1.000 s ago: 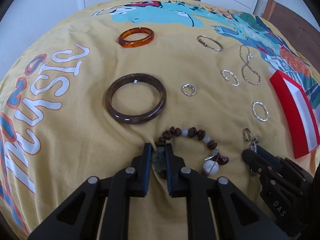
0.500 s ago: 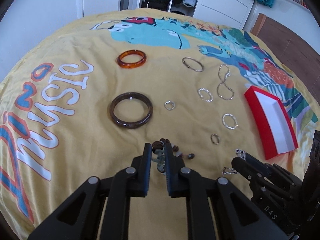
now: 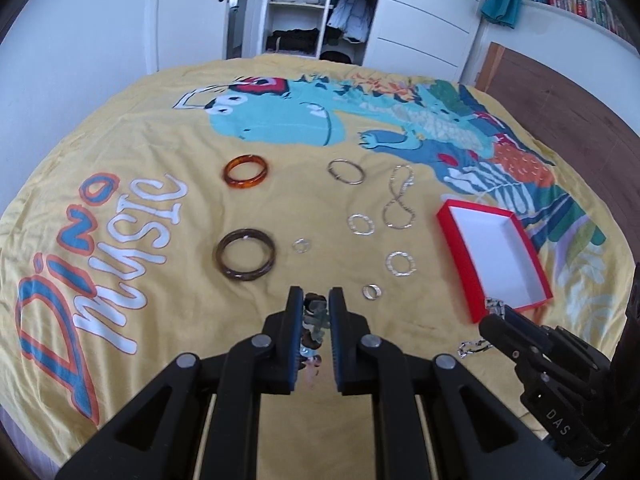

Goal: Organize jewelry
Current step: 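Carry both items into the red box and open both tools to release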

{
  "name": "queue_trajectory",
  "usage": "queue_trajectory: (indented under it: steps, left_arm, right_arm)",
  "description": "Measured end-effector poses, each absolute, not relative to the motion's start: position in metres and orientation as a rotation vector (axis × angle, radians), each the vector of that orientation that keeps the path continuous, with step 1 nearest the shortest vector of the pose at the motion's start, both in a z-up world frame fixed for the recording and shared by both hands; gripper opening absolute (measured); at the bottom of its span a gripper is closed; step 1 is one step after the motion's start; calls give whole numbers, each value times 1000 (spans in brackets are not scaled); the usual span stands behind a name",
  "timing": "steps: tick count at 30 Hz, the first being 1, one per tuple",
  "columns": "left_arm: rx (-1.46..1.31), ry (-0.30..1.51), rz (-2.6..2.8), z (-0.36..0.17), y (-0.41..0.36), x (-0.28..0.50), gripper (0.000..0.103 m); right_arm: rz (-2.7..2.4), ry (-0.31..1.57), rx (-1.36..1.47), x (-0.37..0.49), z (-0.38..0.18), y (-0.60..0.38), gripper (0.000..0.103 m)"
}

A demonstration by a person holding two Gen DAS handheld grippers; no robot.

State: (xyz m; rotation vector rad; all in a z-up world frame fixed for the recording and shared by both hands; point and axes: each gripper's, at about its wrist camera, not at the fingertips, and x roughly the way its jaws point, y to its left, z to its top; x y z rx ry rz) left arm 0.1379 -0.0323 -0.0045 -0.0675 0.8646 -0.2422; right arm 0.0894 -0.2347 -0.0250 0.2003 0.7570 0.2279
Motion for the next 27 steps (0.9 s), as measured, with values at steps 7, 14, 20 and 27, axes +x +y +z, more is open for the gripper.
queue_trajectory:
  steps: [7, 14, 20, 27]
  left_arm:
    - [-39, 850, -368, 25, -98, 137, 12]
    - [1, 827, -502, 47, -197, 163, 12]
    - [37, 866, -566, 22, -273, 196, 12]
    - [118, 1003, -567, -61, -316, 214, 12]
  right_arm:
    - [146, 728, 207, 75, -4, -289, 23]
    - [7, 709, 202, 88, 8, -373, 24]
    - [-74, 734, 199, 116, -11, -432, 24]
    - [-105, 840, 209, 149, -73, -465, 24]
